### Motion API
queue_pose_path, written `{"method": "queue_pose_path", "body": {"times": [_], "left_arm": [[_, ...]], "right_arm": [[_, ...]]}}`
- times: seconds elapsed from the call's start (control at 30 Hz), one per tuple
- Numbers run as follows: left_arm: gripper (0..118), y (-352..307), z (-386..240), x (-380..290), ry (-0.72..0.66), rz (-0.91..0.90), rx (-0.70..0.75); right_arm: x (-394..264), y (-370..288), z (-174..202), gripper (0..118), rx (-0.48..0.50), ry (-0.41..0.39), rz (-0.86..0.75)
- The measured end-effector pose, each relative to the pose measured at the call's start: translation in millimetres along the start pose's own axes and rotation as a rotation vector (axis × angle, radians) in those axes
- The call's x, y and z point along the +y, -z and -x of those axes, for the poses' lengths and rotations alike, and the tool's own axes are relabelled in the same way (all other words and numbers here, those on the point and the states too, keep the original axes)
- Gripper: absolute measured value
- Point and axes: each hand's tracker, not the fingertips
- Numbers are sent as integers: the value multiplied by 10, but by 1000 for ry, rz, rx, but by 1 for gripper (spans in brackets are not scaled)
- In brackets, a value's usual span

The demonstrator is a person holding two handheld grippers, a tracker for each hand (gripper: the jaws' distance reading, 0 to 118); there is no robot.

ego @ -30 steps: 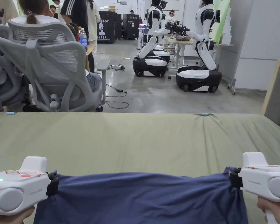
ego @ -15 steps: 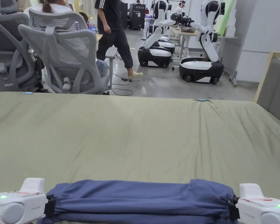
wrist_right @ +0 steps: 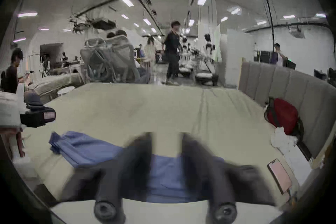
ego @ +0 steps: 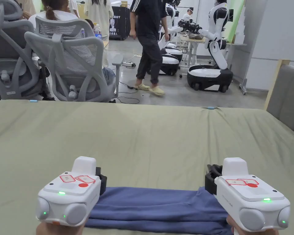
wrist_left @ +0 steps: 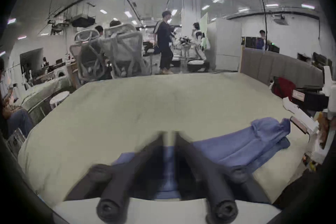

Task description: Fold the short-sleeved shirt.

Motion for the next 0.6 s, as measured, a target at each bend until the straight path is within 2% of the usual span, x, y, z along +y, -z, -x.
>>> {"method": "queue_pose_path", "body": {"times": [0.03,0.2,0.23,0.3,0.37,0.4,0.43,0.47,0.5,0.53,0.6], "left_arm": [[0,-2,-18,-16,21,-28,11],[0,35,71,-47,25,6,-16],[6,7,170,-61,4,2,-10],[30,57,460,-124,-97,30,3],[34,79,791,-271,-219,82,21],[43,128,989,-392,-299,115,23],[59,175,1164,-509,-386,150,19],[82,216,1321,-617,-476,179,4],[110,170,1420,-704,-577,199,-9],[116,201,1523,-817,-663,212,-29],[112,262,1634,-991,-792,223,-100]], "right_arm": [[-16,-15,63,0,-19,-7,-12],[-18,9,180,0,12,-23,-7],[-15,16,188,0,12,-26,-6],[-36,11,202,0,20,-24,-2],[-40,39,224,0,18,-29,3],[-39,60,232,0,21,-28,8],[-58,60,249,0,23,-29,13],[-58,78,262,0,24,-32,16],[-57,98,275,0,24,-35,18],[-53,107,291,0,25,-37,21],[-53,122,315,0,29,-37,26]]}}
